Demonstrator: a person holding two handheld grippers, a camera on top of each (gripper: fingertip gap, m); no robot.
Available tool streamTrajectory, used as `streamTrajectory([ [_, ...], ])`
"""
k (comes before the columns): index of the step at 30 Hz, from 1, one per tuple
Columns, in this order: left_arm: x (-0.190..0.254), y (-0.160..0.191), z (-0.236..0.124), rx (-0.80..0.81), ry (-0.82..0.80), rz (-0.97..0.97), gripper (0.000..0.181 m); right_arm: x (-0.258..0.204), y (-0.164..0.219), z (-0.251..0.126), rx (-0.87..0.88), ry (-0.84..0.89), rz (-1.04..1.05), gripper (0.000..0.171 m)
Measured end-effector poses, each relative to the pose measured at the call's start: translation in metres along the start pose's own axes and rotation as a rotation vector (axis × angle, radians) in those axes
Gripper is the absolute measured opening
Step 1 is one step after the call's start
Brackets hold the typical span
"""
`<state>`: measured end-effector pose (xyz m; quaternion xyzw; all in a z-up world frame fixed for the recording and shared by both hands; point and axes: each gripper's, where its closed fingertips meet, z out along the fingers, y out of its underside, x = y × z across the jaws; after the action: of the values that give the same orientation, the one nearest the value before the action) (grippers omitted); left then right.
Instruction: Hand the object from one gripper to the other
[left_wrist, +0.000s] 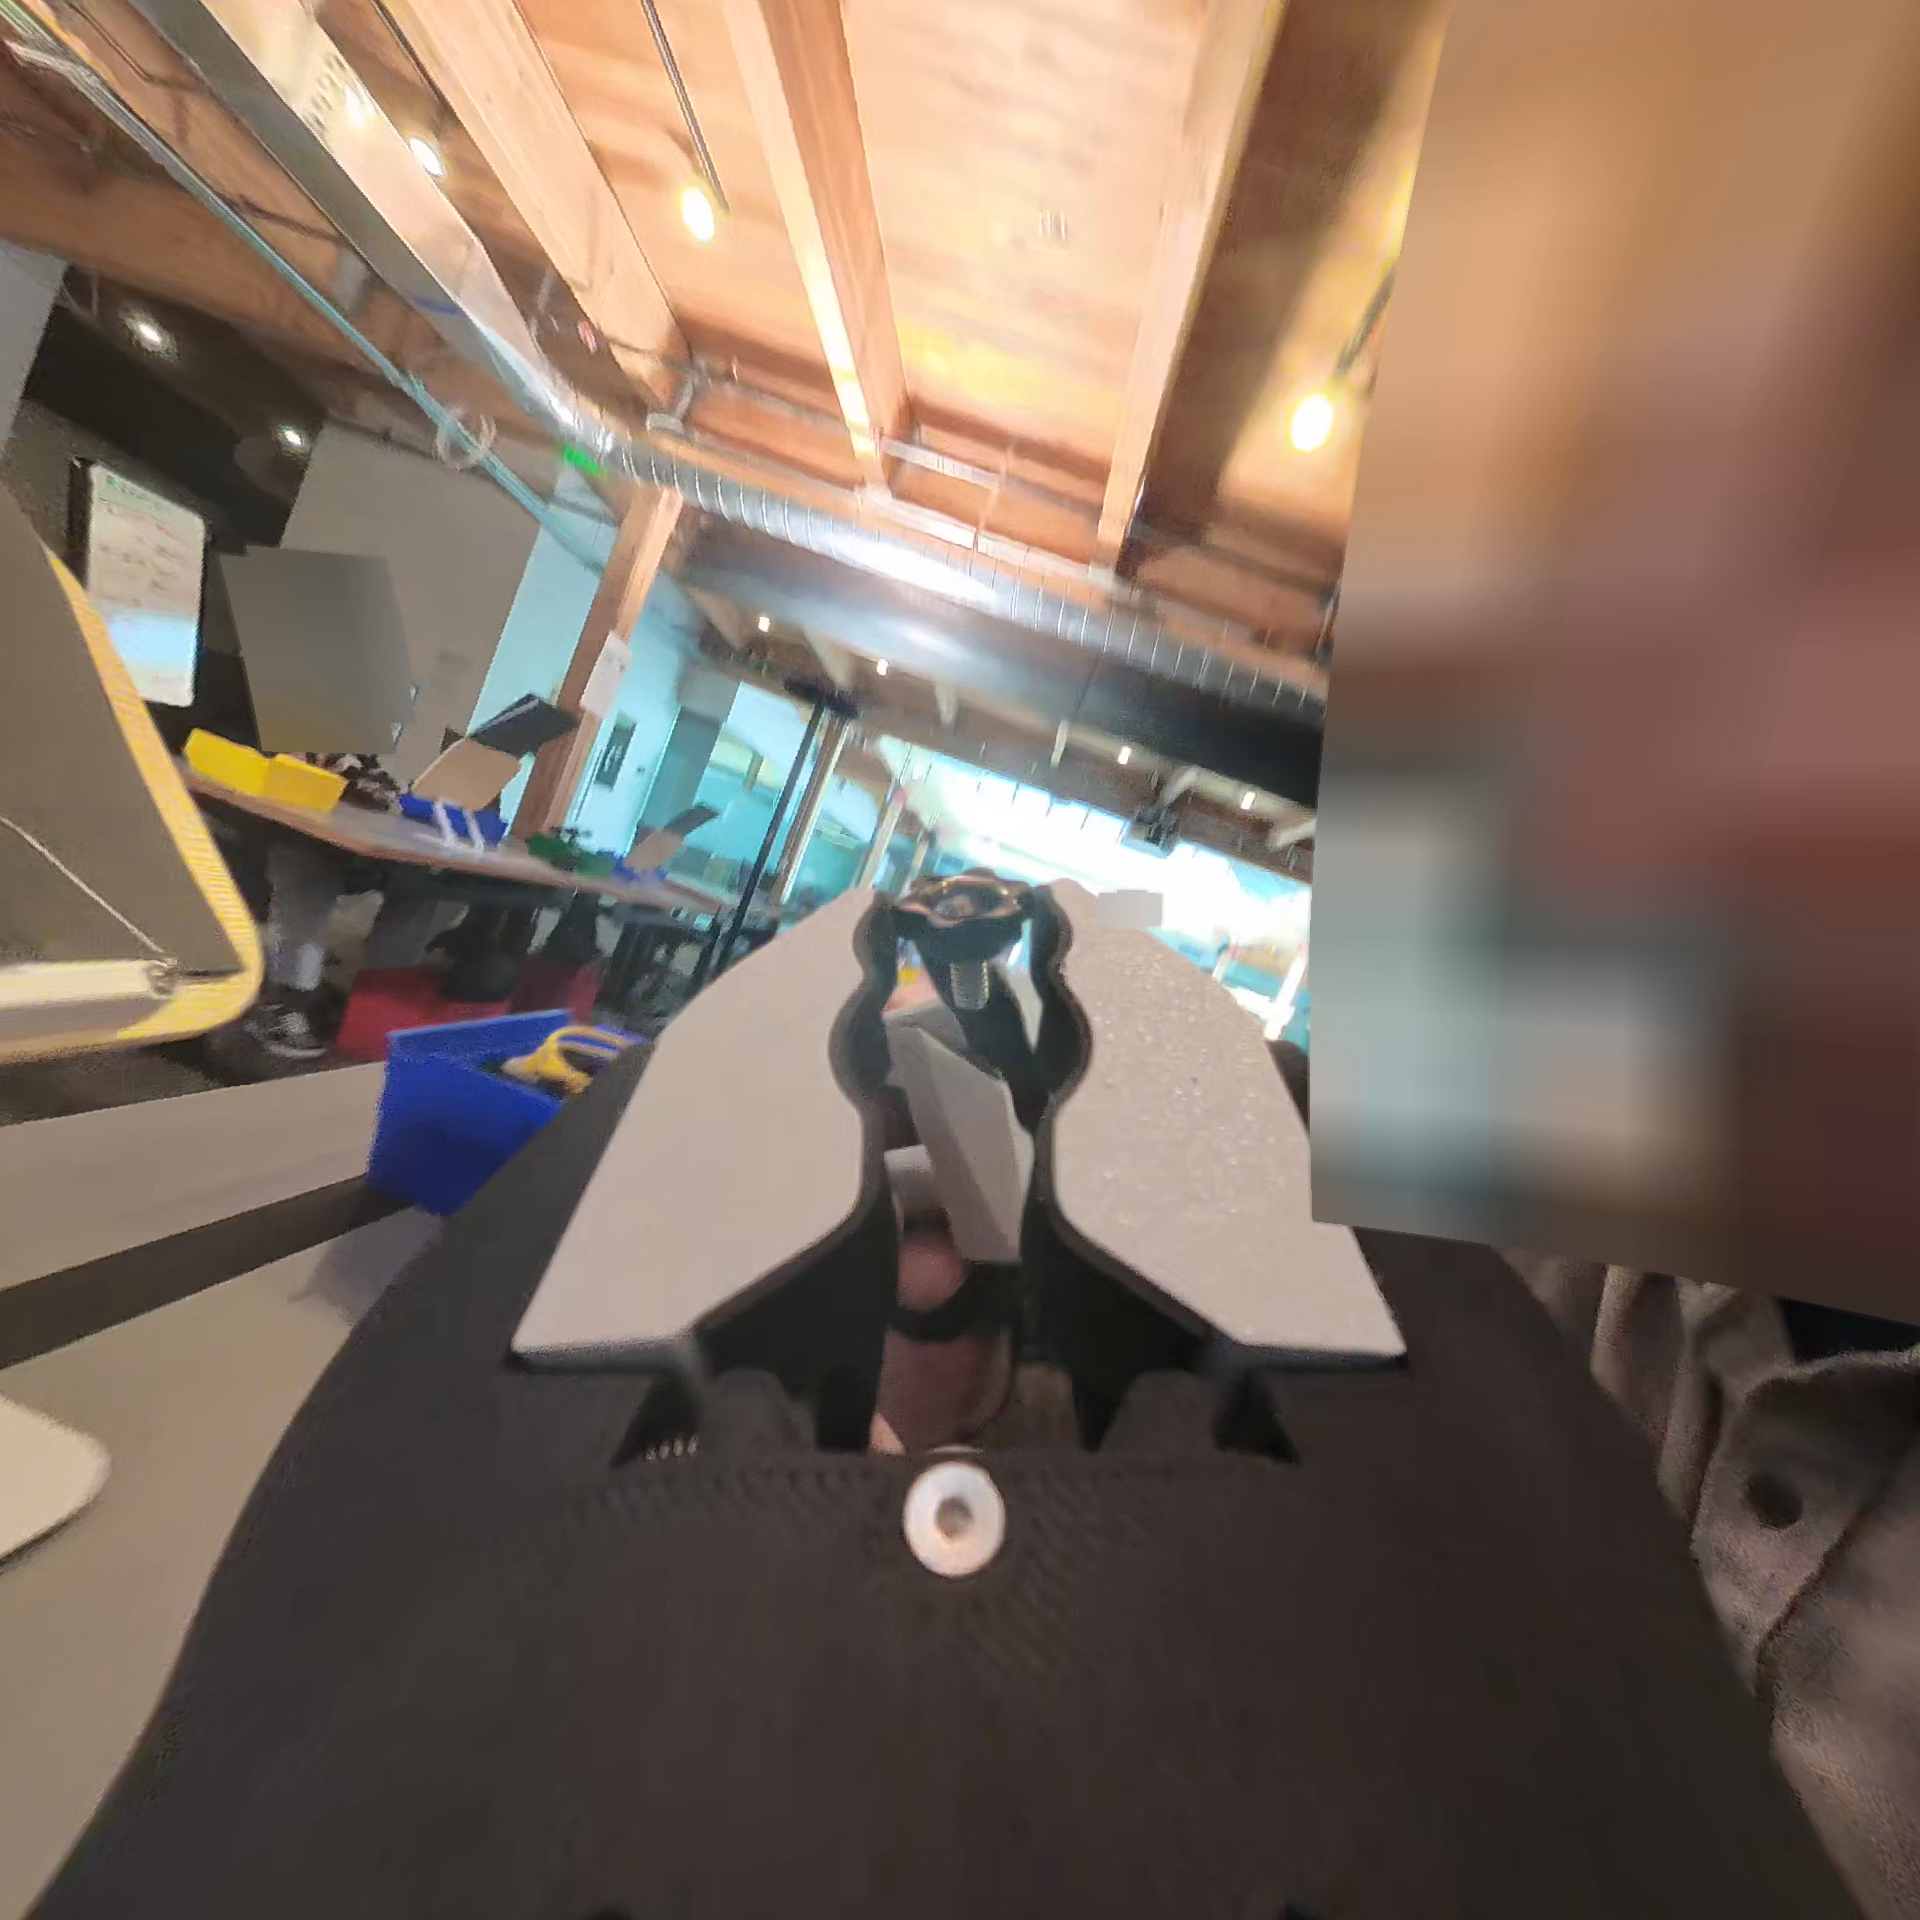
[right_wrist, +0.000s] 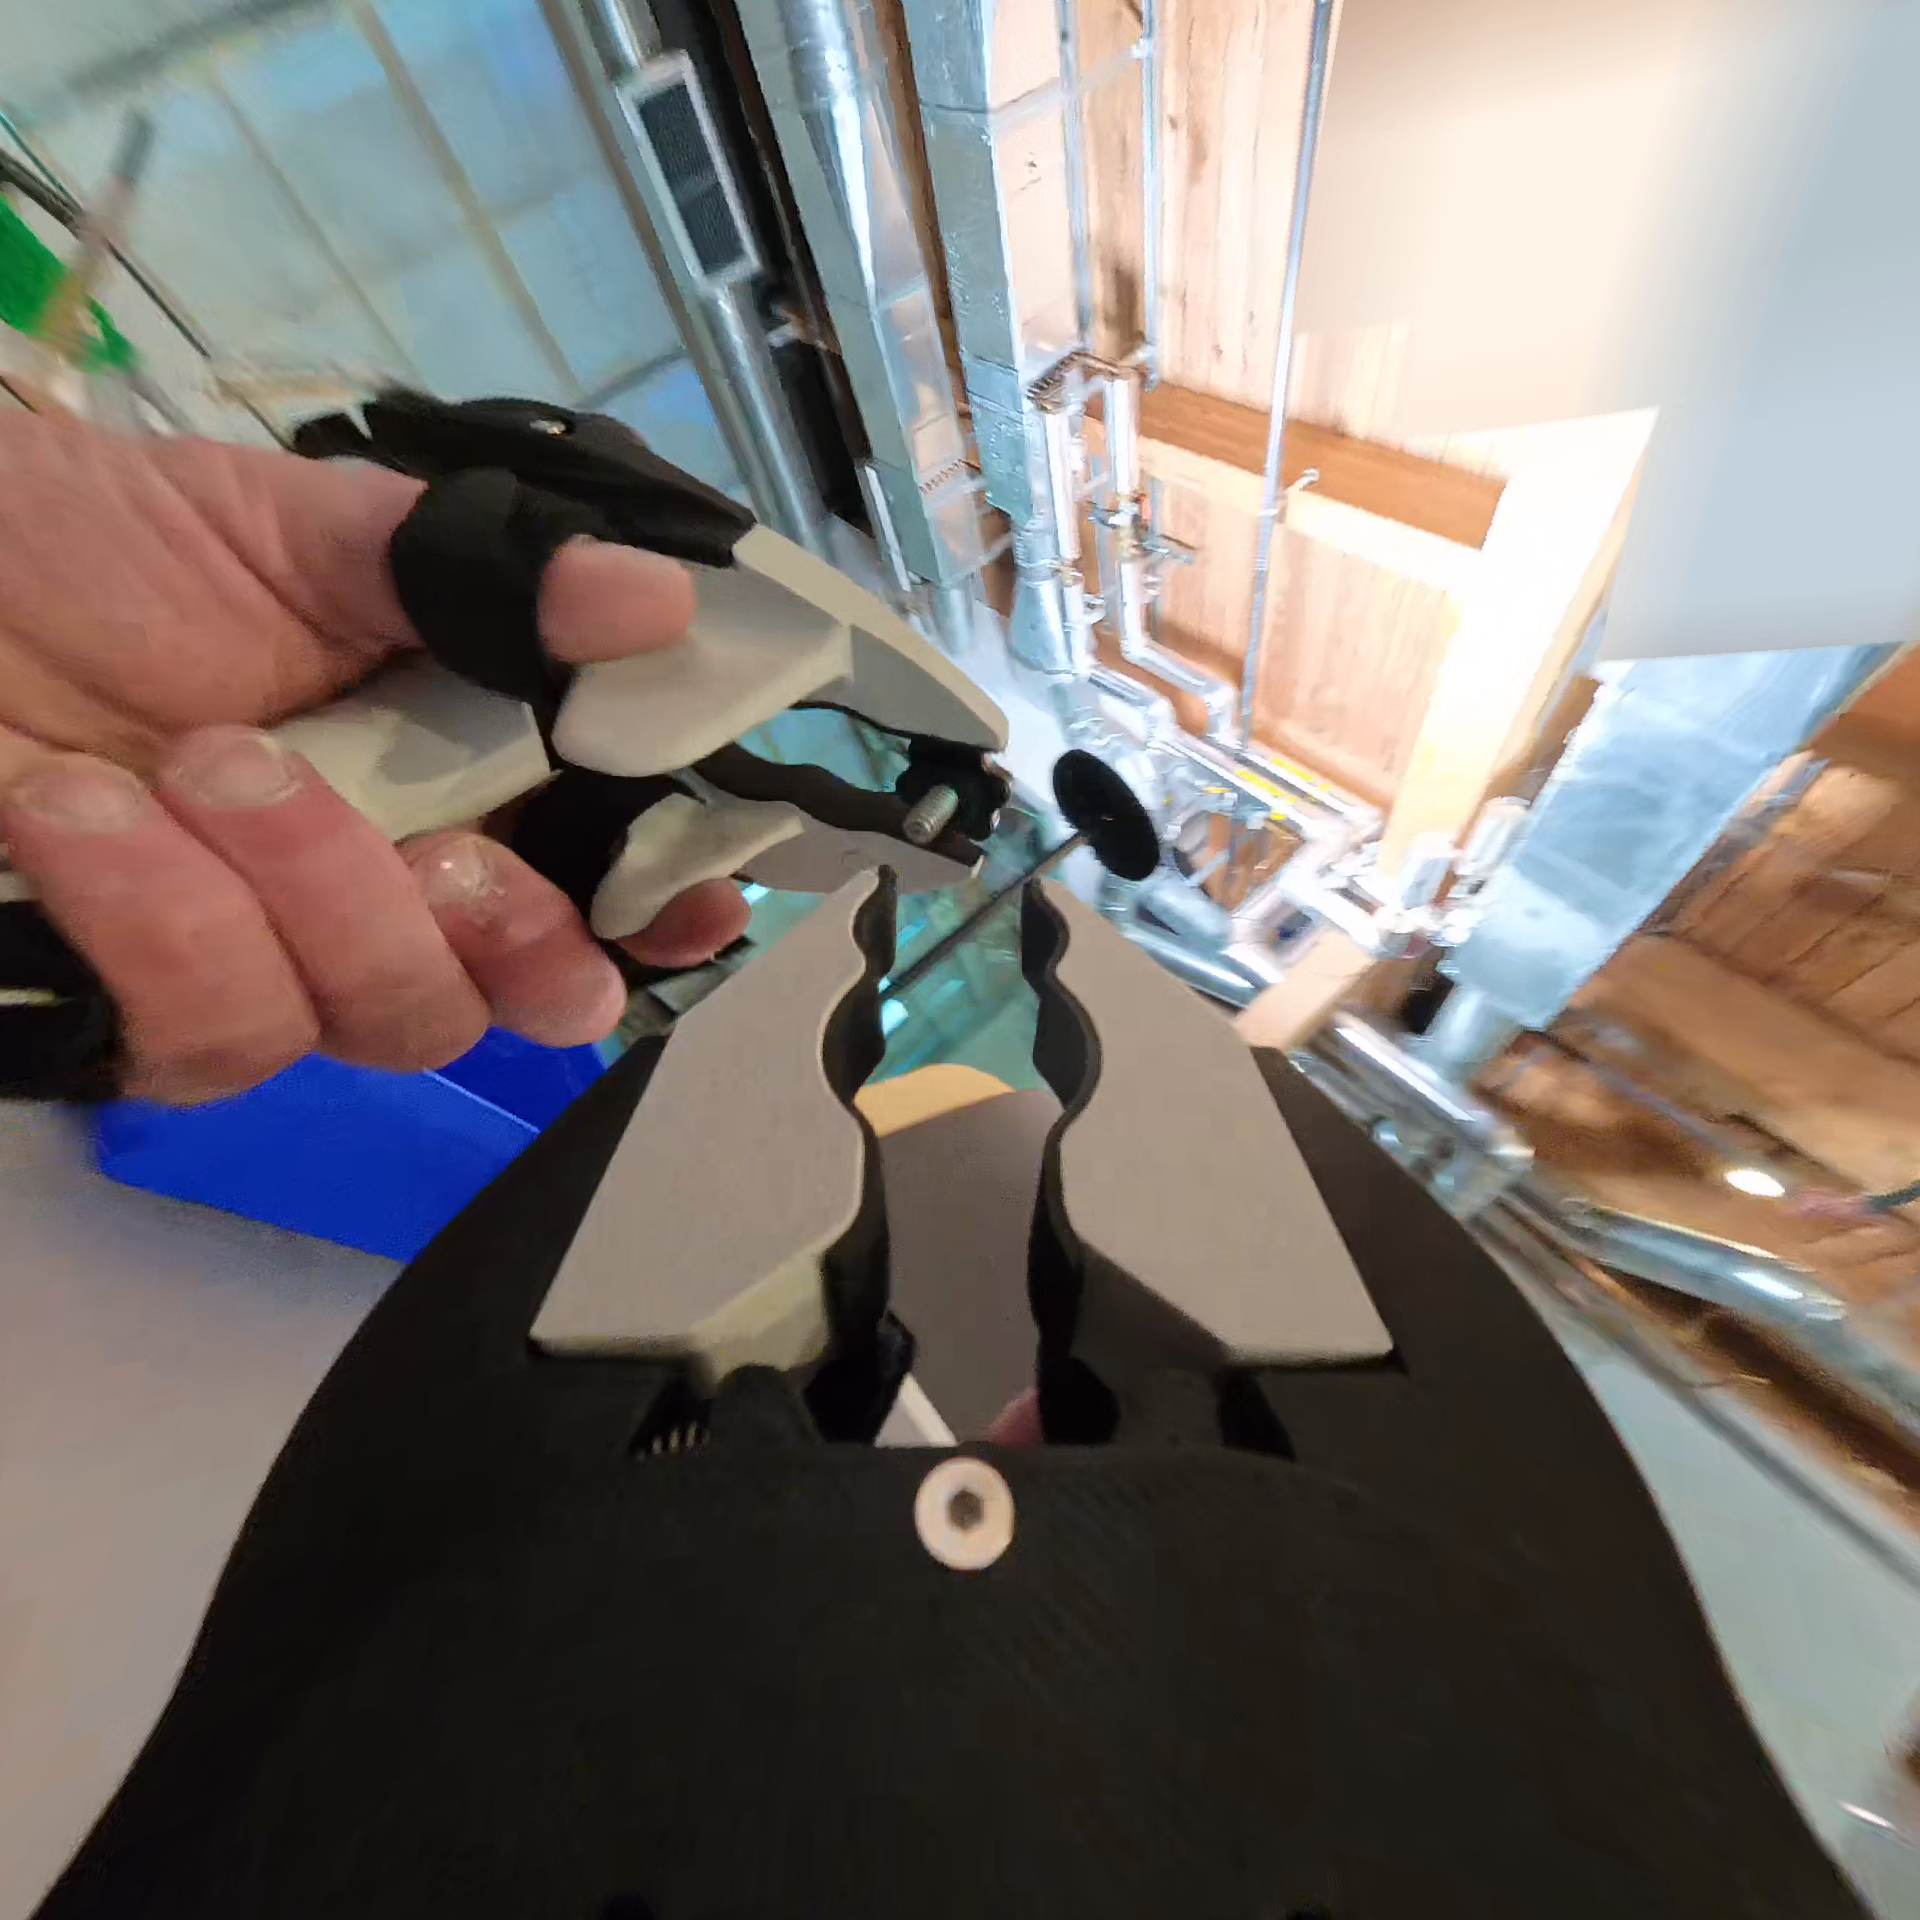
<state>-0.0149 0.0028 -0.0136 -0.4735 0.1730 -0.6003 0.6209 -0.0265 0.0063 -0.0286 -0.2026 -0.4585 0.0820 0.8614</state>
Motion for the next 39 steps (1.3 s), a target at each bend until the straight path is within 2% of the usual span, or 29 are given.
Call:
streamTrajectory([
  [2, -0.002, 0.001, -0.001, -0.12, -0.018, 0.075, 0.024, 0.007, 0.001, -0.001, 0.013, -0.021, 0.102, 0.021],
  [4, 0.005, 0.002, -0.003, -0.233, 0.036, 0.106, 0.024, 0.01, -0.002, -0.003, 0.046, -0.069, 0.201, 0.022],
  [8, 0.009, 0.004, -0.009, -0.443, 0.112, 0.187, 0.024, 0.009, -0.007, -0.006, 0.079, -0.166, 0.238, 0.024],
  [21, 0.011, 0.05, -0.039, -1.201, 0.386, 0.339, 0.024, -0.038, -0.021, -0.032, 0.078, -0.63, 0.023, 0.031],
  [28, 0.008, 0.065, -0.048, -1.467, 0.448, 0.356, 0.024, -0.046, -0.026, -0.04, 0.056, -0.708, -0.038, 0.03],
  [32, 0.0, 0.081, -0.058, -1.616, 0.444, 0.388, 0.024, -0.058, -0.014, -0.043, -0.017, -0.751, -0.129, 0.027],
  [39, -0.005, 0.097, -0.067, -1.74, 0.467, 0.379, 0.024, -0.078, 0.005, -0.05, -0.095, -0.824, -0.275, 0.026],
])
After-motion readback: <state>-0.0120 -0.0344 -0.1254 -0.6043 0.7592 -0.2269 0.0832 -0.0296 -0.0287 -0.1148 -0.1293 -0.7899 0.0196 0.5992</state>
